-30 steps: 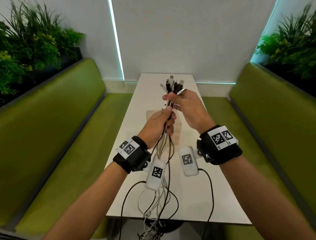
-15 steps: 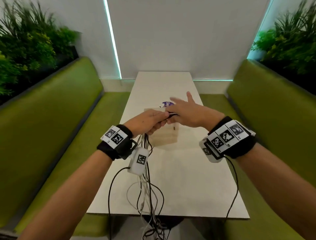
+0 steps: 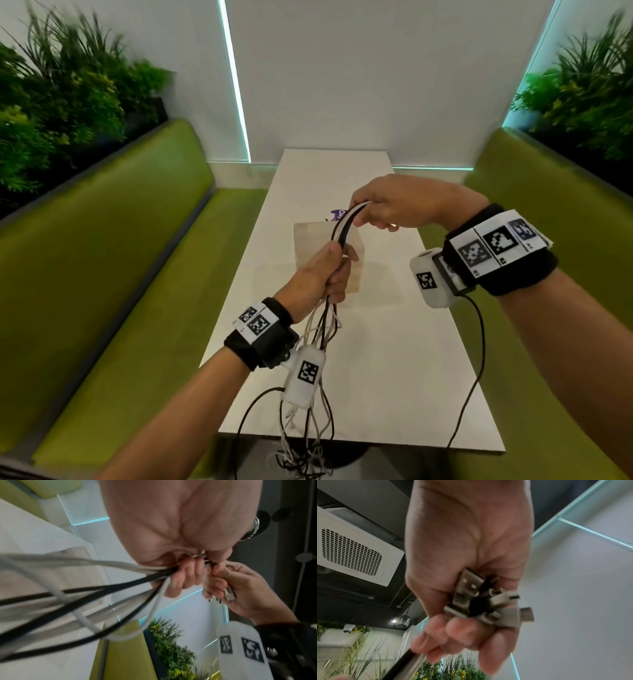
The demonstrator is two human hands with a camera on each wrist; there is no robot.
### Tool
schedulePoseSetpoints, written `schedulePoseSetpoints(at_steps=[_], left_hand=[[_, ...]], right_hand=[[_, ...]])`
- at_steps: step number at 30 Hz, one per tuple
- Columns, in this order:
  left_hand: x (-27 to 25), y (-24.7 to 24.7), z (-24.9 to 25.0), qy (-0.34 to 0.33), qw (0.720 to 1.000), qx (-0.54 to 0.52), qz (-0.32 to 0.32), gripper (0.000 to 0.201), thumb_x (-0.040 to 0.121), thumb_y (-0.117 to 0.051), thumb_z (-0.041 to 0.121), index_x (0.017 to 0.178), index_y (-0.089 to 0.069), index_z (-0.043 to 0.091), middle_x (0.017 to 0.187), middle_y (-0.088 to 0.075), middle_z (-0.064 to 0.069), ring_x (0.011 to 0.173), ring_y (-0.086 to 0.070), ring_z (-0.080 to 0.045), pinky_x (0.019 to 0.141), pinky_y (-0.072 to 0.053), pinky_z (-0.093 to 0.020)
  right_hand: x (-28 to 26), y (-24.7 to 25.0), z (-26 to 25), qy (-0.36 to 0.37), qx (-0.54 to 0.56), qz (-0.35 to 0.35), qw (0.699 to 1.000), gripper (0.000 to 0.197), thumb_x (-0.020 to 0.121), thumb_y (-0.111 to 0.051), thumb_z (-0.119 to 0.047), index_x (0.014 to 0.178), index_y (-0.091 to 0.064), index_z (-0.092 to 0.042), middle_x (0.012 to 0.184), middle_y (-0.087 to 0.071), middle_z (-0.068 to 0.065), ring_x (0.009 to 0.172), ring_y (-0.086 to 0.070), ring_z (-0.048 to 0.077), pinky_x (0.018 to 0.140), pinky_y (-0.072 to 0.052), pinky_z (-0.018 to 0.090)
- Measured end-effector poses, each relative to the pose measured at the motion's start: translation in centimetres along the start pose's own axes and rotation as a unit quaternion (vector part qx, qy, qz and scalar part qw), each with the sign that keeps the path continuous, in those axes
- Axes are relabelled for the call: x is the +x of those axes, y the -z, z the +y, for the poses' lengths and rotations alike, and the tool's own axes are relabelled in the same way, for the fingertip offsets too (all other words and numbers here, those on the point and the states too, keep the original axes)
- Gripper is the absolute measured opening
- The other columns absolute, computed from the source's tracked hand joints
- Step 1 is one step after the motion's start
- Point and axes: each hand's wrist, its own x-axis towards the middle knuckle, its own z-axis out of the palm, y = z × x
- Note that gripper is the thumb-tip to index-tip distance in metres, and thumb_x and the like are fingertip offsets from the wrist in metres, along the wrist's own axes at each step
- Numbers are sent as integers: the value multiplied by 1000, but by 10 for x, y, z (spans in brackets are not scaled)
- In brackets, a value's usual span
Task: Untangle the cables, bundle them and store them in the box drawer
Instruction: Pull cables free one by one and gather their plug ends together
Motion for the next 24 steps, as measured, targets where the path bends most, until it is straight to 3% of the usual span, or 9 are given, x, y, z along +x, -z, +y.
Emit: schedulePoseSetpoints(at_steps=[4,8,10,13,16,17,18,21,24], left_hand=[[4,-1,5,-85,987,96,94,17,96,-43,33,99,-48,16,58,-39,13,44,-29,-5,42,-27,-19],[16,-2,25,-176,957,91,213,21,102,-40,22,84,-49,16,67,-52,4,47,-42,-8,44,-37,-21],[25,-4,37,-216,945,58,236,21,103,-36,18,90,-52,13,90,-66,1,66,-62,-15,60,-53,-30],[30,-2,40,-214,945,25,247,19,103,-37,17,95,-52,8,113,-67,-2,90,-69,-25,78,-56,-40],[27,-3,36,-209,942,31,262,16,103,-38,16,100,-52,10,108,-69,-12,99,-68,-30,84,-56,-46],[26,-4,36,-203,942,30,267,15,103,-37,15,102,-52,12,103,-70,-13,97,-69,-27,81,-57,-41],[26,-5,37,-195,942,26,271,17,103,-37,13,102,-54,14,98,-71,-12,93,-70,-24,76,-57,-35],[25,-4,39,-161,948,23,275,26,103,-37,14,96,-62,19,79,-67,-1,76,-66,-19,60,-53,-29],[24,-3,38,-117,963,-18,244,26,103,-36,16,91,-59,16,66,-61,5,61,-57,-11,55,-52,-29]], right_hand=[[-3,6,1,-7,6,35,999,19,94,-54,-20,87,-63,-5,62,-55,3,55,-53,20,56,-43,26],[0,-11,0,-22,127,101,987,20,94,-54,-21,76,-57,-14,58,-53,0,46,-53,9,48,-44,19],[7,-35,-2,-34,187,106,976,16,96,-51,-24,85,-56,-13,60,-55,1,47,-54,10,43,-42,15],[16,-67,-5,-18,268,126,955,23,97,-48,-22,118,-48,-14,81,-61,12,61,-56,16,49,-49,24],[16,-85,-12,-15,327,117,938,14,96,-49,-17,110,-49,-15,74,-56,4,58,-53,12,56,-53,32],[15,-91,-16,-15,330,106,938,7,96,-49,-18,98,-53,-13,69,-55,2,56,-55,14,59,-52,38],[14,-97,-19,-17,333,99,938,15,96,-48,-21,85,-54,-12,65,-56,1,55,-56,16,60,-49,40],[15,-106,-19,-14,356,68,932,35,98,-46,-29,68,-52,-12,62,-56,0,53,-55,13,58,-42,32],[8,-100,-14,5,364,10,931,31,97,-51,-26,70,-53,-13,66,-53,0,50,-52,1,55,-45,19]])
